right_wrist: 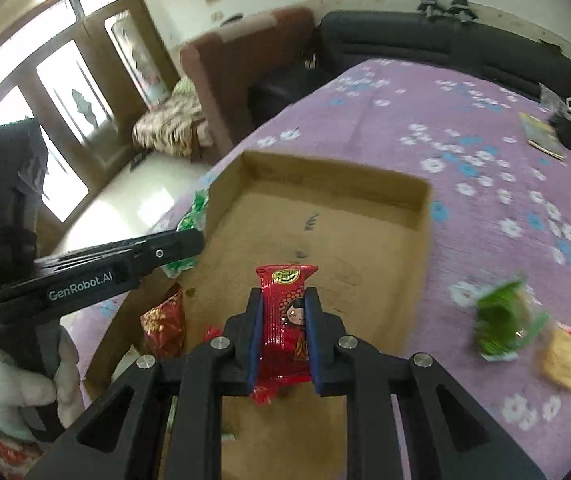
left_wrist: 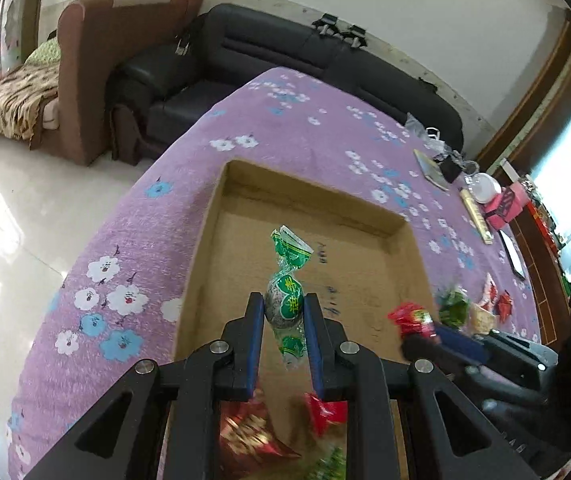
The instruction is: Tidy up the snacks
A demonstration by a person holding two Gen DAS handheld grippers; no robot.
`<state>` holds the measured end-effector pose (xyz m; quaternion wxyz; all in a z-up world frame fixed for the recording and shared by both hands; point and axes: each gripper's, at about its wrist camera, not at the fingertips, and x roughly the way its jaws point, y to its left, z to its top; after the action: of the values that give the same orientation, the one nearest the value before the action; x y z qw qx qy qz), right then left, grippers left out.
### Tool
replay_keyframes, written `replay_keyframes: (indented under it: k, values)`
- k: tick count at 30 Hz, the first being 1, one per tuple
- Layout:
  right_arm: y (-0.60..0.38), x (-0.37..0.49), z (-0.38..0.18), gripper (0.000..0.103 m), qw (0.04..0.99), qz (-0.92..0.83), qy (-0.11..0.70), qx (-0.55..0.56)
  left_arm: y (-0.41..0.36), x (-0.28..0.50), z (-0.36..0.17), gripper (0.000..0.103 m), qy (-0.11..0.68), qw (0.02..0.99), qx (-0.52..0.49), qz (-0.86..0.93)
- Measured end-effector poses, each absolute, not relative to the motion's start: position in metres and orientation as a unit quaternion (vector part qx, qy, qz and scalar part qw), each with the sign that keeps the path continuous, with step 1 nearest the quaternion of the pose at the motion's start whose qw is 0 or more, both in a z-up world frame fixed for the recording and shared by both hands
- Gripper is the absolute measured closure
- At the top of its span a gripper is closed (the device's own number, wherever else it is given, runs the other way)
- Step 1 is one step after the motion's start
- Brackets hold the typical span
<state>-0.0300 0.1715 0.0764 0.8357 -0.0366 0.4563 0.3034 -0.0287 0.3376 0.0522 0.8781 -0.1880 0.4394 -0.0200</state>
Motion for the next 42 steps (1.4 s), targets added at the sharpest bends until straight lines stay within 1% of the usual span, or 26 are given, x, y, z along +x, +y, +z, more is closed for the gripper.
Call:
replay_keyframes:
  k: [4,9,10,11,13,14,15,16,17,18,19,20,21,23,25,27,30,36,39,42]
  values:
    - [0.201,-0.023,0.062,0.084,0.825,0.300,0.473,-0.070,0.349,-0.023,0.038,0.083,0.453,0.867,-0.206,-0.013]
    - [0.214,-0.020,0.052,0.083,0.820,0.299,0.480,-0.082,0.359,-0.022,0.031,0.082,0.453,0.861,-0.231,-0.026]
    - [0.215,-0.019,0.053,0.083,0.822,0.299,0.479,-0.080,0.359,-0.023,0.032,0.076,0.451,0.861,-0.234,-0.028]
    - [0.214,-0.018,0.053,0.081,0.822,0.300,0.478,-0.076,0.360,-0.024,0.033,0.067,0.449,0.861,-0.235,-0.028]
    - [0.211,-0.017,0.056,0.078,0.823,0.302,0.476,-0.070,0.360,-0.027,0.037,0.061,0.440,0.865,-0.240,-0.033]
    - [0.207,-0.018,0.060,0.077,0.827,0.301,0.471,-0.068,0.360,-0.029,0.040,0.056,0.436,0.866,-0.241,-0.033]
    - [0.203,-0.019,0.065,0.075,0.830,0.301,0.464,-0.065,0.359,-0.031,0.043,0.053,0.431,0.869,-0.241,-0.033]
    - [0.197,-0.020,0.070,0.073,0.834,0.300,0.459,-0.060,0.358,-0.035,0.047,0.047,0.424,0.872,-0.241,-0.034]
    - [0.190,-0.022,0.076,0.069,0.839,0.298,0.453,-0.054,0.357,-0.039,0.052,0.043,0.415,0.876,-0.242,-0.036]
    - [0.184,-0.024,0.080,0.066,0.842,0.295,0.448,-0.048,0.354,-0.044,0.058,0.042,0.406,0.880,-0.242,-0.040]
    - [0.175,-0.025,0.084,0.066,0.846,0.293,0.443,-0.040,0.351,-0.049,0.066,0.037,0.397,0.884,-0.242,-0.042]
    - [0.166,-0.026,0.088,0.065,0.850,0.291,0.439,-0.033,0.349,-0.053,0.072,0.030,0.390,0.886,-0.244,-0.045]
    - [0.155,-0.028,0.092,0.065,0.853,0.287,0.434,-0.026,0.347,-0.058,0.078,0.026,0.384,0.888,-0.249,-0.047]
    - [0.136,-0.033,0.099,0.065,0.860,0.281,0.425,-0.015,0.343,-0.074,0.092,0.010,0.363,0.888,-0.276,-0.059]
    - [0.113,-0.041,0.104,0.065,0.869,0.270,0.415,-0.006,0.343,-0.094,0.099,0.008,0.318,0.883,-0.332,-0.093]
    - [0.094,-0.047,0.107,0.064,0.874,0.262,0.410,0.005,0.340,-0.112,0.100,0.007,0.283,0.873,-0.378,-0.122]
    - [0.061,-0.060,0.109,0.064,0.878,0.250,0.407,0.027,0.329,-0.127,0.101,0.007,0.264,0.867,-0.397,-0.144]
    - [-0.007,-0.090,0.131,0.063,0.901,0.213,0.374,0.051,0.298,-0.140,0.122,0.007,0.281,0.876,-0.362,-0.150]
    - [-0.040,-0.103,0.147,0.058,0.914,0.191,0.352,0.061,0.279,-0.155,0.144,0.007,0.266,0.886,-0.340,-0.167]
    - [-0.071,-0.118,0.161,0.058,0.924,0.172,0.334,0.076,0.261,-0.173,0.167,0.007,0.248,0.899,-0.313,-0.181]
